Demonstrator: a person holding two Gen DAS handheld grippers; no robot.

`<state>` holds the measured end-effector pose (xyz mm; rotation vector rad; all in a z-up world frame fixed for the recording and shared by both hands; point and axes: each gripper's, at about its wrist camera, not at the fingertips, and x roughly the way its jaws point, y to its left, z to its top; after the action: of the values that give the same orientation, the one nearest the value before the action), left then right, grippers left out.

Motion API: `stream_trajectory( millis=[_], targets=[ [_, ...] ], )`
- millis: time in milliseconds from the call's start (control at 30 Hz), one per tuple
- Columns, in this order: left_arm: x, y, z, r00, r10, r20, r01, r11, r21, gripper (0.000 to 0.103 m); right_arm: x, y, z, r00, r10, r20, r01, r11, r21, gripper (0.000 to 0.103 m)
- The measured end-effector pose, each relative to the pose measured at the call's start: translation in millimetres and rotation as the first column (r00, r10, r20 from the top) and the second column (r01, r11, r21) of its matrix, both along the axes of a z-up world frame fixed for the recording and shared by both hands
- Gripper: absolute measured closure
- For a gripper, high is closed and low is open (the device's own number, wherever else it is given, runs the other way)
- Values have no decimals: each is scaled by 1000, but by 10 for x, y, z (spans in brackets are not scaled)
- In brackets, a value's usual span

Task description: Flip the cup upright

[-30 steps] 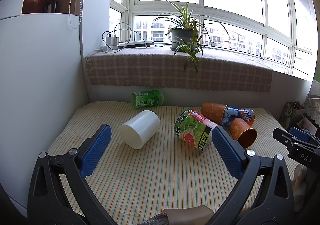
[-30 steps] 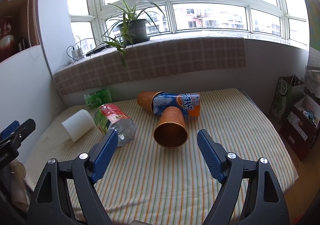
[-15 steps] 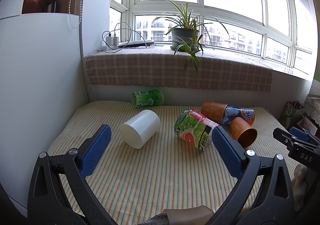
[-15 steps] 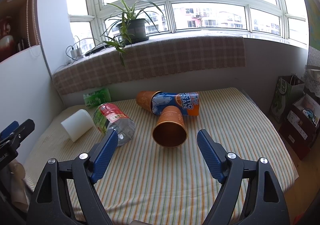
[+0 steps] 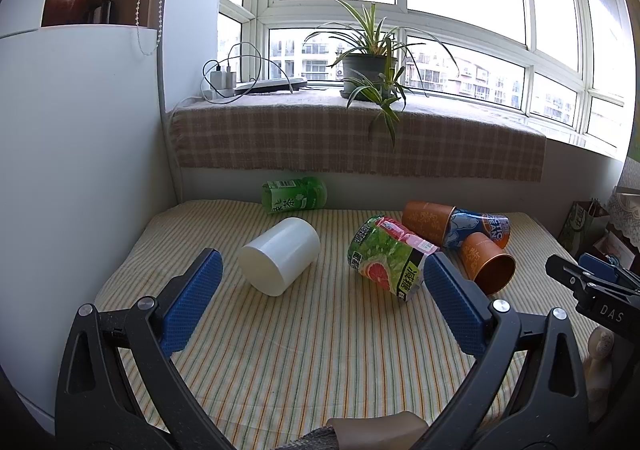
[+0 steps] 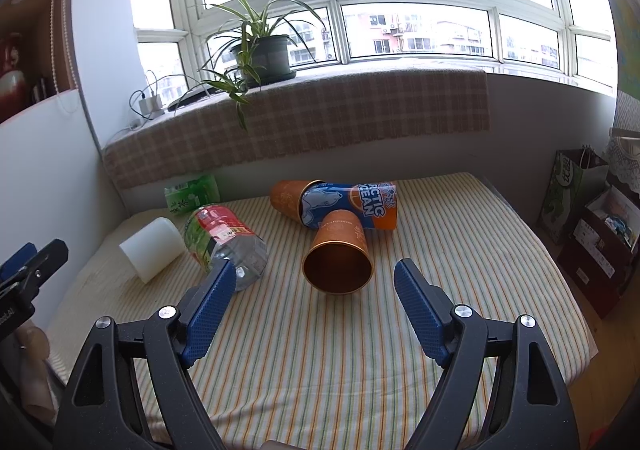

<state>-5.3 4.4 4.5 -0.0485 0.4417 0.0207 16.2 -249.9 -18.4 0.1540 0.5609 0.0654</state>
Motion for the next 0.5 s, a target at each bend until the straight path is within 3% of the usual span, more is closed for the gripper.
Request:
stream_trajectory(
  millis=[500],
  targets=[
    [104, -31, -96, 999, -31, -30, 32, 999, 31, 1, 91, -36, -83, 999, -23, -33, 23, 1000, -1, 22]
  ],
)
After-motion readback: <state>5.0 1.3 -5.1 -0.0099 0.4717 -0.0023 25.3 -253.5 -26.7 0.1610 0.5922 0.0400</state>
